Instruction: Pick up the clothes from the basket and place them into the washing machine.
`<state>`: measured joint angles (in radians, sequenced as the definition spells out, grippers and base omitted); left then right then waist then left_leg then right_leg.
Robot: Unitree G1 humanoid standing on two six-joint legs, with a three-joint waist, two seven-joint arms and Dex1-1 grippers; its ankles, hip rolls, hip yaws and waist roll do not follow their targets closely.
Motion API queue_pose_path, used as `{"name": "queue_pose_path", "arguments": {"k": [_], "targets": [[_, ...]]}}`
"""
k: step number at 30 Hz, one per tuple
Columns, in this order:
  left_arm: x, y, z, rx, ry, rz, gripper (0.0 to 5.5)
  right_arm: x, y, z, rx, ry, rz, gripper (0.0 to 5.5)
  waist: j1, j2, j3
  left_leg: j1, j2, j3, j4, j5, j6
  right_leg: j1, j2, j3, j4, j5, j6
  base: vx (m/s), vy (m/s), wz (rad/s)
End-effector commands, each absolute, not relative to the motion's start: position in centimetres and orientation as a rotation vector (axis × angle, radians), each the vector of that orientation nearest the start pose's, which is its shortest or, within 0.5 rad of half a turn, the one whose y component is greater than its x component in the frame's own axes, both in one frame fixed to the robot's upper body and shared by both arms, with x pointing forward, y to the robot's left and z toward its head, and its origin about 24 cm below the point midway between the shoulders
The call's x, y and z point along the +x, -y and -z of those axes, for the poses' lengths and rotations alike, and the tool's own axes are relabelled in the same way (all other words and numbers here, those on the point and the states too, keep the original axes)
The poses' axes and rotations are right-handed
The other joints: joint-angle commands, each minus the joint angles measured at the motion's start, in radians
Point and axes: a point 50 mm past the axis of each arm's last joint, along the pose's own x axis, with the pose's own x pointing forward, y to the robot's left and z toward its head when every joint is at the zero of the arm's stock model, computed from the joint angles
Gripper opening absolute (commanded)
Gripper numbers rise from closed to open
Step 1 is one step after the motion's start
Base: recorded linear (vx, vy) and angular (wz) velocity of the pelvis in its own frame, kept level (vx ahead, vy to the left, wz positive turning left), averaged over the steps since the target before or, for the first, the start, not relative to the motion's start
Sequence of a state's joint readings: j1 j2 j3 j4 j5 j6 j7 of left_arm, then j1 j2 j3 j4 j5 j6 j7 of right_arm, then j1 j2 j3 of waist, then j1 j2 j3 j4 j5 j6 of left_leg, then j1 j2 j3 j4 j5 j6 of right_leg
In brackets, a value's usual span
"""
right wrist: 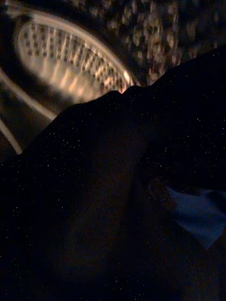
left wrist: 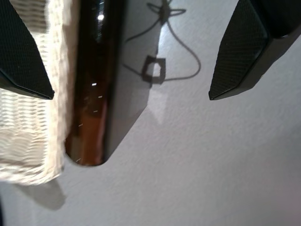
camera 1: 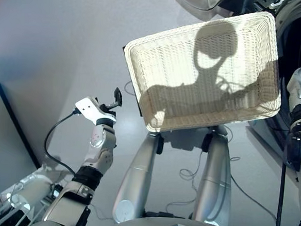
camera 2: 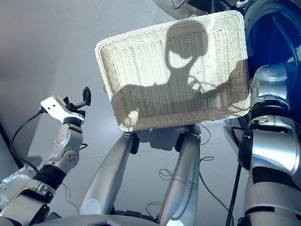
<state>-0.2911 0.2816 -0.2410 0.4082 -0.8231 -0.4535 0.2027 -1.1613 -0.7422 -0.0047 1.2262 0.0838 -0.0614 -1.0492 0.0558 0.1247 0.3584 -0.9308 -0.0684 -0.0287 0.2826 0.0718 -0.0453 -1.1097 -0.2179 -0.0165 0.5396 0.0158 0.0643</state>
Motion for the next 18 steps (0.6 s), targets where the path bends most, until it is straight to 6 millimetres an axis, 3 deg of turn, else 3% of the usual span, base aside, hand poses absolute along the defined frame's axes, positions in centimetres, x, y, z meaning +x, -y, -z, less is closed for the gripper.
{"name": "queue_pose_path", "arguments": {"k": [1,2,3,9,12,13,18], "targets": [[29.1,-20.1,-4.9,-0.519,0.206,-0.259,5.5,34.2,36.4,-28.0,-0.331,0.364,1.388,0.11,-0.021,0.048,-0.089,-0.015,0.022,-0.02,0.022,-0.036,0.005,-0.037,0.063,-0.032,-0.063,0.129,0.036,0.0,0.0,0.0],[29.1,-20.3,-4.8,-0.525,0.197,-0.265,5.5,34.9,35.8,-27.4,-0.342,0.337,1.317,4.42,-0.022,0.043,-0.087,-0.022,0.022,-0.019,0.029,-0.037,0.005,-0.04,0.064,-0.032,-0.06,0.131,0.035,0.0,0.0,0.0],[29.2,-20.4,-4.9,-0.528,0.196,-0.265,5.5,36.0,34.5,-26.7,-0.335,0.331,1.194,5.5,-0.024,0.038,-0.083,-0.029,0.024,-0.019,0.034,-0.036,0.005,-0.044,0.065,-0.033,-0.057,0.133,0.034,0.0,0.0,0.0],[28.6,-20.9,-4.6,-0.516,0.188,-0.233,5.5,38.2,30.6,-23.7,-0.117,0.371,0.847,5.5,-0.036,0.027,-0.065,-0.048,0.022,-0.018,0.067,-0.036,0.005,-0.047,0.064,-0.034,-0.043,0.143,0.034,0.0,0.0,0.0],[28.5,-21.6,-4.6,-0.513,0.189,-0.233,5.5,38.9,29.2,-21.6,-0.085,0.334,0.688,5.5,-0.031,0.021,-0.065,-0.052,0.021,-0.018,0.082,-0.037,0.003,-0.044,0.062,-0.04,-0.034,0.144,0.035,0.033,-0.009,-0.017],[28.4,-21.9,-4.4,-0.515,0.186,-0.24,5.5,39.2,28.2,-20.8,-0.083,0.321,0.63,5.5,-0.025,0.02,-0.07,-0.037,0.024,-0.024,0.088,-0.066,0.0,-0.033,0.066,-0.038,-0.019,0.113,0.043,0.099,-0.029,-0.06],[28.5,-22.2,-3.9,-0.519,0.17,-0.249,5.5,39.8,24.6,-18.1,-0.058,0.288,0.4,5.5,-0.023,0.004,-0.07,-0.017,0.027,-0.024,0.085,-0.068,-0.001,-0.004,0.064,-0.048,-0.031,0.116,0.044,0.019,-0.005,-0.009]]}}
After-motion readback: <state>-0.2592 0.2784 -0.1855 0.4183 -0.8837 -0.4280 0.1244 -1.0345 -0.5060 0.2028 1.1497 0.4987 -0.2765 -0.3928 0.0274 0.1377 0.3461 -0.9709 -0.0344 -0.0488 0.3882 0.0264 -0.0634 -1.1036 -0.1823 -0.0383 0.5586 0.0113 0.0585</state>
